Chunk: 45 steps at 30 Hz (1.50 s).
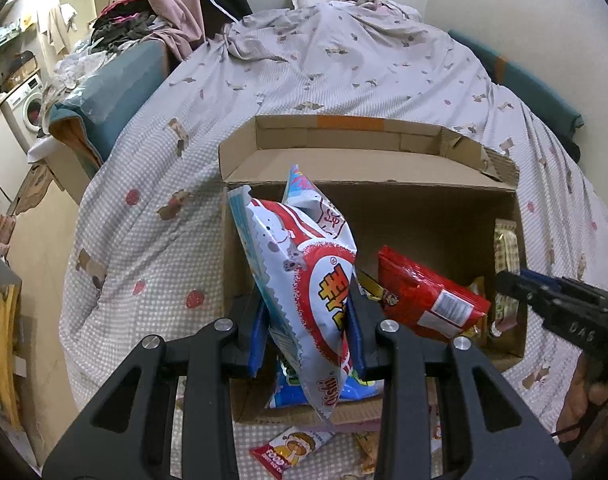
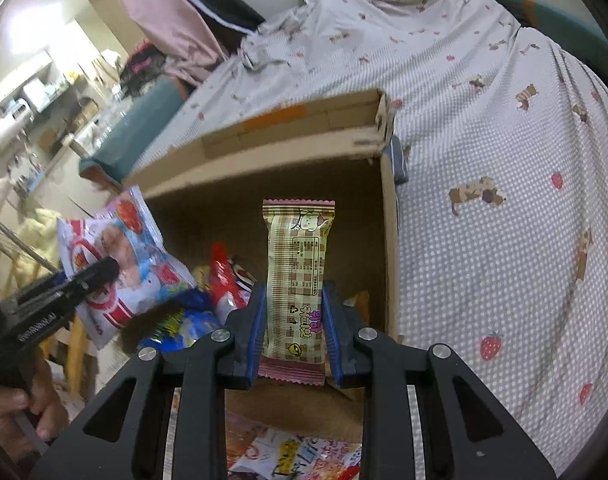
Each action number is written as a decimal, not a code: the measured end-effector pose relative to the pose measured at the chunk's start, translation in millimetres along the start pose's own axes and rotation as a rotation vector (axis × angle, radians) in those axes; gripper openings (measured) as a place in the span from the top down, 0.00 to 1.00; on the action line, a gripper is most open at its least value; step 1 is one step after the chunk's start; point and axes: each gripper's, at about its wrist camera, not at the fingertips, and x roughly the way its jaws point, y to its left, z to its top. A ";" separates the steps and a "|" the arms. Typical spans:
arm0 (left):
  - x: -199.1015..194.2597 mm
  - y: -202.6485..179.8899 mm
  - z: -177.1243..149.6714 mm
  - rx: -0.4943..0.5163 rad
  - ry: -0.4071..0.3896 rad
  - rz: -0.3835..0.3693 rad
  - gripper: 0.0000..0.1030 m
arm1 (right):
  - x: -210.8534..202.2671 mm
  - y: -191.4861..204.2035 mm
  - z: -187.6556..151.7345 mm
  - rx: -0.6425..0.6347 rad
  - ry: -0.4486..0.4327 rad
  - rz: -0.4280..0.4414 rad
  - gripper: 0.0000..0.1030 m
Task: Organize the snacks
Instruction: 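Lower the white-red bag and checkered bar into the box and open both grippers, then withdraw both grippers from the box back over the scattered snacks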
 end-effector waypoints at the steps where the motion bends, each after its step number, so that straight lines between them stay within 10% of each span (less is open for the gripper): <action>1: 3.0 0.9 0.0 -0.008 0.006 -0.004 0.72 | 3.4 -0.3 -1.1 -0.008 0.004 -0.018 0.73; 26: 28.0 -2.0 -2.4 -0.002 0.038 -0.043 0.67 | 9.7 -18.0 -1.6 0.099 0.031 0.073 0.70; 33: 7.1 0.2 3.0 0.001 -0.024 -0.001 0.26 | 2.3 -16.5 2.5 0.112 0.012 0.102 0.70; 38: -4.2 3.3 4.7 -0.008 -0.044 -0.002 0.21 | -6.7 -15.5 3.4 0.125 -0.013 0.124 0.29; 45: -19.7 10.7 -2.4 -0.039 -0.052 0.014 0.21 | -19.6 -22.8 2.3 0.164 -0.034 0.142 0.29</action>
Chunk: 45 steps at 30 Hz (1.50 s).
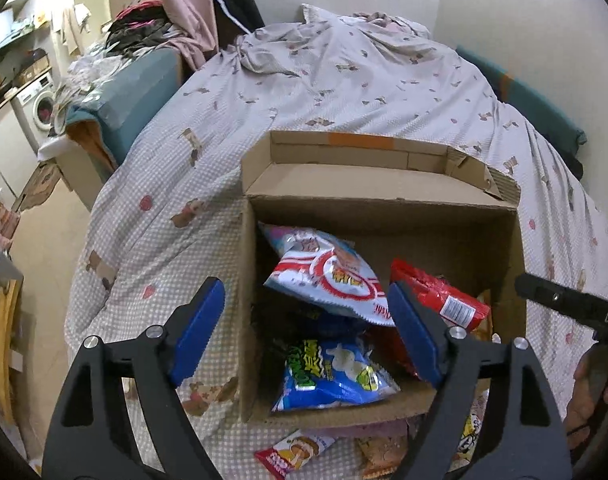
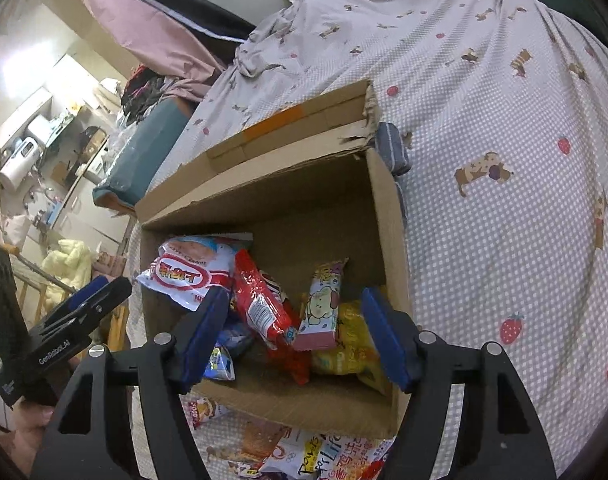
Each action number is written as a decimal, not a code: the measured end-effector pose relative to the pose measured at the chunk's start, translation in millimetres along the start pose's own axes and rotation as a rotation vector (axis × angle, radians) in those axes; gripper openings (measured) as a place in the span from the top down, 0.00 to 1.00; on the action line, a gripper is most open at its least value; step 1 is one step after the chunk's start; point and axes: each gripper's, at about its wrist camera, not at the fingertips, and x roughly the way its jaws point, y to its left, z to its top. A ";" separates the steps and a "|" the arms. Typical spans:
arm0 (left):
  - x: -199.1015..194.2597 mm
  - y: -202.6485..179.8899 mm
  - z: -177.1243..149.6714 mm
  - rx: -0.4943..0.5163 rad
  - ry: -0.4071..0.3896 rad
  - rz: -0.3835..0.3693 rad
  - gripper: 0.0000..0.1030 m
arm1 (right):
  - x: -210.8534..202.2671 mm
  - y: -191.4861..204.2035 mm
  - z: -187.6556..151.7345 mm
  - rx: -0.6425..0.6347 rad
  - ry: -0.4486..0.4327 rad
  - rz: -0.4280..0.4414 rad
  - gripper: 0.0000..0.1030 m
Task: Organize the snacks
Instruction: 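Withdraw both grippers from the box back over the scattered snacks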
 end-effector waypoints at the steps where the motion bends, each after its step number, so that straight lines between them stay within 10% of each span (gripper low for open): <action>1: -3.4 1.6 -1.9 -0.004 -0.001 -0.002 0.21 | -2.4 -1.2 -0.1 0.010 -0.004 0.006 0.29; 45: -68.9 25.1 -84.4 -0.040 0.082 -0.036 0.21 | -63.1 6.7 -102.4 0.051 0.108 0.027 0.29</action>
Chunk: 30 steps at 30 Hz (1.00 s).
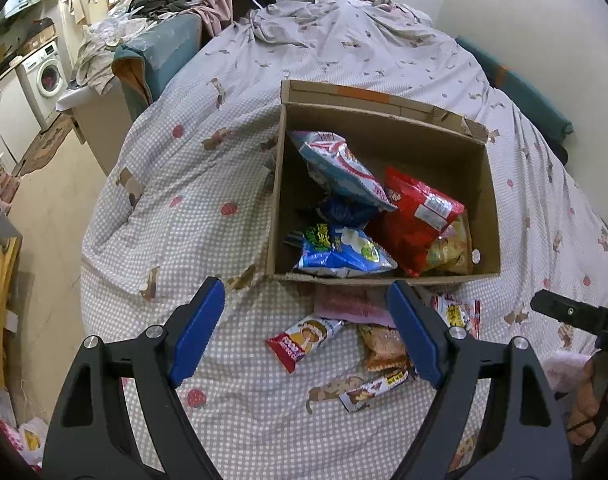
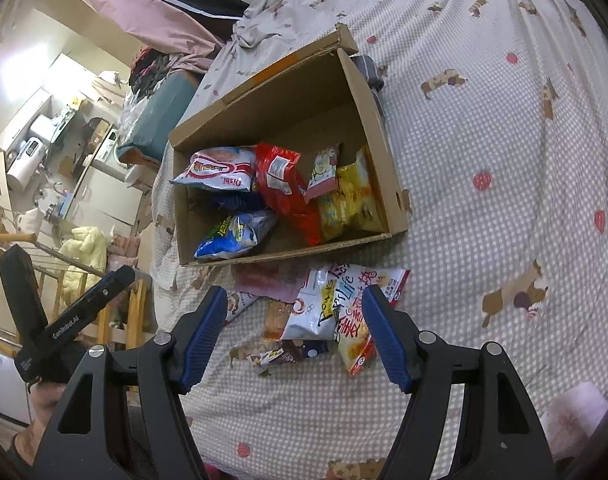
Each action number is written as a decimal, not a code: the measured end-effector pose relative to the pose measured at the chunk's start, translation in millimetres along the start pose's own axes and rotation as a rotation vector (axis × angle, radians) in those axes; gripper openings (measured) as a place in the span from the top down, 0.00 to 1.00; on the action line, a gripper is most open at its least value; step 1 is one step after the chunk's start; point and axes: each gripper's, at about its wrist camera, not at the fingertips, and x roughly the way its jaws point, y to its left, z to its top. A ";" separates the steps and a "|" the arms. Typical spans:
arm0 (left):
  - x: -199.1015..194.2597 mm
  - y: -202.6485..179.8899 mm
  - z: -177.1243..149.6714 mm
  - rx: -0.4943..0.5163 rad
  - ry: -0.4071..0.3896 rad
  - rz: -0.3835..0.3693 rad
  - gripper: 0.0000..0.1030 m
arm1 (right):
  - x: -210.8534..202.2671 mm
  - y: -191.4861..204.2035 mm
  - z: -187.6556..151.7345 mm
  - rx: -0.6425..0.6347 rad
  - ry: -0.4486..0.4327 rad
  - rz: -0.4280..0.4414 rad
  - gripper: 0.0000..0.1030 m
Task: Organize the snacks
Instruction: 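Withdraw both grippers from the box back over the scattered snacks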
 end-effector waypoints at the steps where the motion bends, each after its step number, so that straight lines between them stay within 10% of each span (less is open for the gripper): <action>1: 0.0 -0.9 -1.6 0.008 0.003 0.004 0.21 | 0.5 0.5 -1.7 -0.003 0.004 -0.002 0.29; 21: 45.1 35.6 -45.1 -0.161 0.214 0.066 0.21 | 22.5 -15.4 -23.3 0.065 0.112 -0.069 0.15; 30: 90.4 12.4 -40.2 0.033 0.339 0.057 0.21 | 28.9 -18.0 -20.5 0.093 0.126 -0.059 0.15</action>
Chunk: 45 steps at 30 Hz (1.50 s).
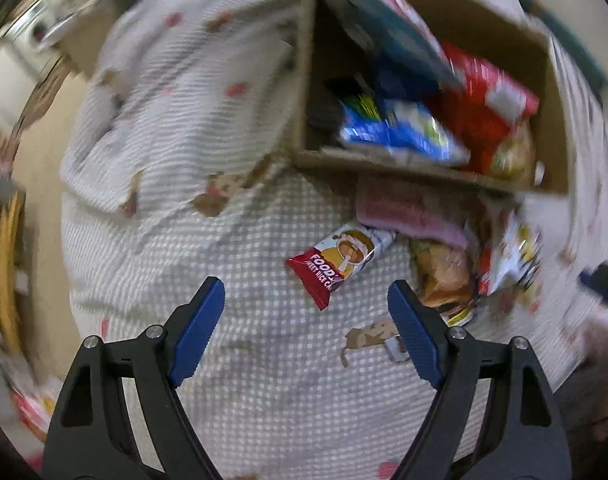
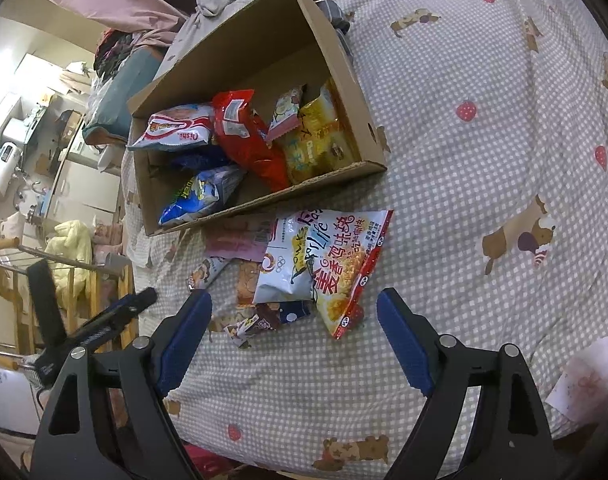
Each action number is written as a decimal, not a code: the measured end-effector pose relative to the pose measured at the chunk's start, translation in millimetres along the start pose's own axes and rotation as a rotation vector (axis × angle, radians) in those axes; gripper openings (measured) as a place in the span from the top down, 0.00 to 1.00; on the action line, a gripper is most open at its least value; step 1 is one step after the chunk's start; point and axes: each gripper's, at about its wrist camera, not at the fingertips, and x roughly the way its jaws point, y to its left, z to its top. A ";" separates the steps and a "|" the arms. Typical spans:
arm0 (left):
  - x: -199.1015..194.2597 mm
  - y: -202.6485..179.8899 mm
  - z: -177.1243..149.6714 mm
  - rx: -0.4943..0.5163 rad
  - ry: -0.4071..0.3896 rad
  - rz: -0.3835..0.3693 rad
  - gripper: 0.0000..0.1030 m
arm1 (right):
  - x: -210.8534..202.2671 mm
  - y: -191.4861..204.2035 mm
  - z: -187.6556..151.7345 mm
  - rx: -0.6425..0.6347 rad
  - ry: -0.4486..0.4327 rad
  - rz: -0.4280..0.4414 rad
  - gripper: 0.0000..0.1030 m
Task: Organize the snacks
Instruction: 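Withdraw both grippers from the box back over the scattered snacks, then grasp the rice cake bar with the left gripper while the right grasps the yellow-red bag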
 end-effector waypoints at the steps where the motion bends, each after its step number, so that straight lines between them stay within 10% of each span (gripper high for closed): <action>1: 8.2 -5.7 4.3 0.057 0.011 -0.002 0.21 | 0.1 -0.7 0.3 0.001 0.002 0.001 0.15; 11: 55.6 -41.8 18.3 0.276 0.067 -0.025 0.23 | 13.1 -13.0 9.0 0.031 0.031 -0.026 0.15; 18: 70.1 -62.4 24.4 0.361 0.077 -0.010 0.67 | 17.8 -17.7 12.6 0.039 0.040 -0.043 0.15; 23: 68.4 -72.0 21.2 0.378 0.080 0.055 0.71 | 17.7 -16.6 15.0 0.038 0.032 -0.044 0.15; 45: -56.4 10.7 -52.8 -0.021 -0.012 -0.064 0.73 | 13.7 -16.3 7.6 0.051 0.010 -0.065 0.15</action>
